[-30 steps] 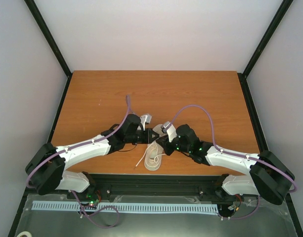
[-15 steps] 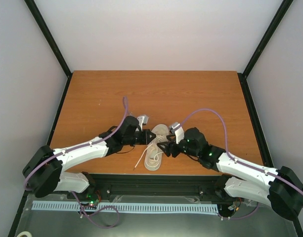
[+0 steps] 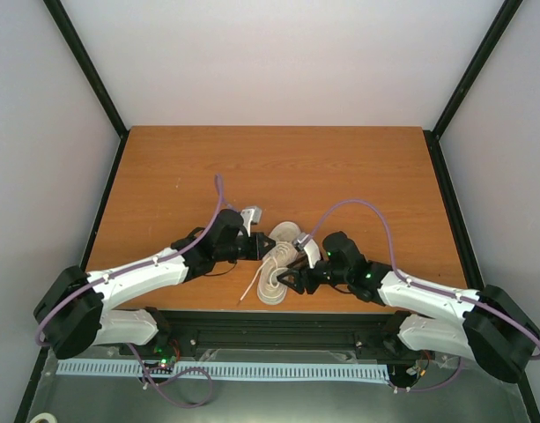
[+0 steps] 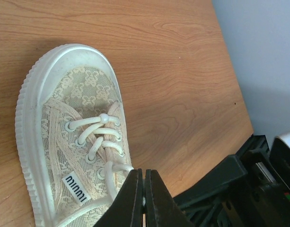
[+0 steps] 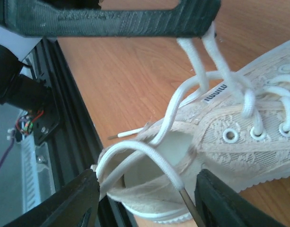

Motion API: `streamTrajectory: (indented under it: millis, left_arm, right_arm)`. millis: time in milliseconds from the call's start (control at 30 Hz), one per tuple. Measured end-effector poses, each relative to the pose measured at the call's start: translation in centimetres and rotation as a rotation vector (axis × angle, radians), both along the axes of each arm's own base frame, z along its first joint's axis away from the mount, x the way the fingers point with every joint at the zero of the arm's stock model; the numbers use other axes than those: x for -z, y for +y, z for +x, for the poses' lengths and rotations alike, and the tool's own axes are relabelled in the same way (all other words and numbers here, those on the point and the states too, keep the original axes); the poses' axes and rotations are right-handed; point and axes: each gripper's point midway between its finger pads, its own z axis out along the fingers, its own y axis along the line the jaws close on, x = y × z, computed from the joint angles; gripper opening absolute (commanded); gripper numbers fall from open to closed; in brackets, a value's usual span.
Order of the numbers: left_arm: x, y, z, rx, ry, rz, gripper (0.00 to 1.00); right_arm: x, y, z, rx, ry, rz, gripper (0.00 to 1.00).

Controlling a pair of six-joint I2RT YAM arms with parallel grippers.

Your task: Tie the shoes

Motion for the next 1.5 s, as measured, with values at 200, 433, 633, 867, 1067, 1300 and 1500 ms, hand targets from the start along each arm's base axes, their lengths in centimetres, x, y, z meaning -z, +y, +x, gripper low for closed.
streamTrajectory:
  millis: [200,433,633,867,1067,1300,1500]
  left_arm:
    - [-0.3,0.3,-0.1,0.002,-0.016,0.009,0.01]
    - [0.0,0.9,0.0,-0.015,-0.024,0.042,0.01]
    - [0.1,1.1,0.0,-0.016,-0.027,0.051,0.01]
    - [0.2,1.0,0.0,-0.009,-0.028,0.053,0.01]
    - [0.7,0.9,-0.1,-0.002,-0.015,0.059,0.01]
    - [0.7,0.8,-0.1,0.001,-0.014,0.058,0.01]
    - [0.7,0.8,-0.1,0.001,-0.014,0.058,0.01]
  right_arm:
    - [-0.4,-0.2,-0.9,-0.039,0.001,0.002,0.06]
    - [-0.5,-1.4,-1.0,-0.003,-0.006,-0.037,0.03]
    - [-2.7,-2.6,-0.1,0.077,-0.071,-0.027,0.44]
    - [-2.1,-2.1,1.7,0.190,0.025,-0.041,0.50]
    - [-1.7,-0.3,2.9,0.225,0.097,-0.027,0.48]
    - [-2.9,1.0,3.8,0.237,0.090,0.008,0.48]
    - [-3.2,1.8,3.5,0.223,0.081,0.010,0.48]
